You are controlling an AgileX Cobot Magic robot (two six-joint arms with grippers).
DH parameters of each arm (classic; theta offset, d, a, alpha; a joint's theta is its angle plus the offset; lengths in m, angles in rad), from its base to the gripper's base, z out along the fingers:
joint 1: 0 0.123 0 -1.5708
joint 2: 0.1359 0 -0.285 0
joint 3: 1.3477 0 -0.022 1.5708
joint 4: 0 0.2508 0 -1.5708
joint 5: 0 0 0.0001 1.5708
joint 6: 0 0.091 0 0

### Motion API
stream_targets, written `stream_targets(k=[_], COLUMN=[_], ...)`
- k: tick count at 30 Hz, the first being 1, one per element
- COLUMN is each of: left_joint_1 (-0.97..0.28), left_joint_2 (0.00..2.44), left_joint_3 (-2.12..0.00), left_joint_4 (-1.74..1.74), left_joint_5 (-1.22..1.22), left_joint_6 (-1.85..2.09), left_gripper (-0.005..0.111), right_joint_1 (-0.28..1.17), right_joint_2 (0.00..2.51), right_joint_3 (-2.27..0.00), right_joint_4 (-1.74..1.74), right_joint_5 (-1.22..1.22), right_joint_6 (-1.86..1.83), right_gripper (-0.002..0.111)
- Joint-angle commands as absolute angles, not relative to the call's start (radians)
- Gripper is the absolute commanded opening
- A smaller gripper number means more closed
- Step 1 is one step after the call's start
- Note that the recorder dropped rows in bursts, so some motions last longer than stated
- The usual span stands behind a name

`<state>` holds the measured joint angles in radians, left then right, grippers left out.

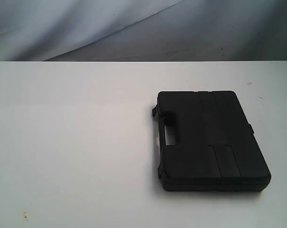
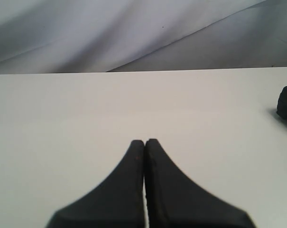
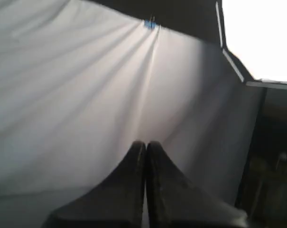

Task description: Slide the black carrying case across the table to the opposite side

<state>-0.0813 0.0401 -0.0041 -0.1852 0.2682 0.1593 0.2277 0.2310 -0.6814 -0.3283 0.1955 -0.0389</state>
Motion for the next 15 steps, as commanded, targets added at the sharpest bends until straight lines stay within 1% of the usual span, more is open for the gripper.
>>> stream_targets(k=[1, 6, 7, 9, 11, 15], left_joint_1=[-0.08, -0.08, -0.08, -0.08, -0.08, -0.08], left_joint_2=[0.038, 0.038, 0.038, 0.038, 0.038, 0.038], left_joint_3=[0.0, 0.0, 0.0, 0.0, 0.0, 0.0], left_joint_4=[-0.193, -0.193, -0.193, -0.193, -0.193, -0.193], left_joint_5=[0.267, 0.267, 0.267, 0.267, 0.267, 0.267], left_joint_6=[0.159, 0.159, 0.159, 0.159, 0.159, 0.159], left_gripper=[0.0, 0.0, 0.0, 0.0, 0.0, 0.0], right_joint_1=[0.221, 0.221, 0.221, 0.221, 0.221, 0.221], right_joint_2=[0.386, 0.604, 0.687, 0.814, 0.94, 1.161], right_joint_3=[-0.837, -1.009, -1.066, -1.139, -1.178, -1.188], right_joint_4=[-0.232, -0.067, 0.0, 0.118, 0.178, 0.224], right_joint_5=[0.466, 0.772, 0.866, 0.967, 0.994, 1.043], right_joint_6=[-0.051, -0.042, -0.045, -0.051, -0.052, -0.052], right_gripper=[0.0, 0.0, 0.0, 0.0, 0.0, 0.0])
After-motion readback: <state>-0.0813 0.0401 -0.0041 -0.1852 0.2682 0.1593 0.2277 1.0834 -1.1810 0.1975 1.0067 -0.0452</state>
